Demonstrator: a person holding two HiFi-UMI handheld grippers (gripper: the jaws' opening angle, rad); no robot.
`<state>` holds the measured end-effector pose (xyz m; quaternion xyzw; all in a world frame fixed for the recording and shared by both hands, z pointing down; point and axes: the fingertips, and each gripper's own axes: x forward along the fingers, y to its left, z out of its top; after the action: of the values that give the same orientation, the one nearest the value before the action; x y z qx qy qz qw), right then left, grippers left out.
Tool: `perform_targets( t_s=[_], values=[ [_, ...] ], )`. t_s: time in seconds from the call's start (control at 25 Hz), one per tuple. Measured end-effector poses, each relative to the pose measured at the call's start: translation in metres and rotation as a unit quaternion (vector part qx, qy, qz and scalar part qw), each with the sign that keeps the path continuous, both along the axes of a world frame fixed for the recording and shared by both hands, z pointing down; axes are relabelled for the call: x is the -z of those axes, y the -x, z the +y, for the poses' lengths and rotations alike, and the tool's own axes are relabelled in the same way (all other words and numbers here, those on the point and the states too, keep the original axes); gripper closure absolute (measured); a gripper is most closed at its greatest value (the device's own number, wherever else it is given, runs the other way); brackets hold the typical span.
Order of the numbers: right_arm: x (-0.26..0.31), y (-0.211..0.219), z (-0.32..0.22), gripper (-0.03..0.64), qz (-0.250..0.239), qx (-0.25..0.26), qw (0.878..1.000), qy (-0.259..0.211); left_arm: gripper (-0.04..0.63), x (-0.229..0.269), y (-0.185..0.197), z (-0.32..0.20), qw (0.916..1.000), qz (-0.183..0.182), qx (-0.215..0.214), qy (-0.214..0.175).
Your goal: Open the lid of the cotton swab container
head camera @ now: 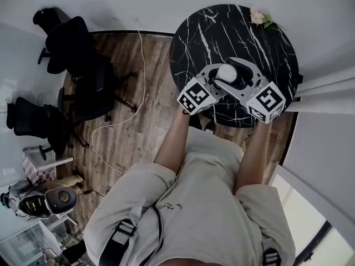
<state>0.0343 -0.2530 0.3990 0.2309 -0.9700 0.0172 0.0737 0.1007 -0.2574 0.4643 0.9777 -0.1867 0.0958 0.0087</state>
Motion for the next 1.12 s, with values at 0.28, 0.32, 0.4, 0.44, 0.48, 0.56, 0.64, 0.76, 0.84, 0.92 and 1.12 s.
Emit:
perform_targets(
  t_s=[0.28,0.32,0.4,0.44,0.48,0.56,0.64,0.76,0.84,0.92,1.12],
  values=[
    [-0.003,0.002,-0.003,0.328,0.01,-0.002,1.0,0.019,0.342,0.0,0.001,0.0,0.9999,0.01,0.003,0.003],
    [-0.003,0.003,-0.003,0.328,0.011,-0.003,1.0,0.024,0.342,0.0,0.002,0.0,0.9999,0.013,0.003,0.004],
    [-0.004,0.005,-0.003,0.328,0.014,-0.001,0.999,0.033,0.342,0.0,0.003,0.0,0.9998,0.018,0.005,0.004],
    [-0.003,0.006,-0.003,0.328,0.006,0.003,0.999,0.041,0.344,0.0,0.004,0.0,0.9997,0.021,0.006,0.004],
    [-0.001,0.007,-0.002,0.328,-0.013,0.011,0.998,0.055,0.344,0.0,0.005,0.0,0.9997,0.023,0.008,0.002],
    [0.006,0.01,-0.001,0.328,-0.06,0.025,0.995,0.082,0.344,0.0,0.005,0.001,0.9997,0.024,0.009,0.0],
    [0.007,0.01,-0.002,0.328,-0.072,0.024,0.993,0.091,0.344,-0.001,0.006,0.001,0.9997,0.02,0.01,0.002],
    [0.007,0.008,-0.004,0.327,-0.08,0.02,0.992,0.093,0.344,-0.001,0.007,0.0,0.9998,0.018,0.012,0.003],
    [0.007,0.008,-0.005,0.327,-0.074,0.017,0.994,0.079,0.344,-0.001,0.008,-0.001,0.9998,0.017,0.012,0.002],
    [0.006,0.009,-0.004,0.327,-0.058,0.011,0.996,0.06,0.344,-0.003,0.009,0.0,0.9998,0.016,0.013,0.002],
    [0.01,0.008,-0.003,0.327,-0.055,0.01,0.997,0.045,0.344,-0.004,0.01,0.0,0.9998,0.012,0.014,0.0]
  ],
)
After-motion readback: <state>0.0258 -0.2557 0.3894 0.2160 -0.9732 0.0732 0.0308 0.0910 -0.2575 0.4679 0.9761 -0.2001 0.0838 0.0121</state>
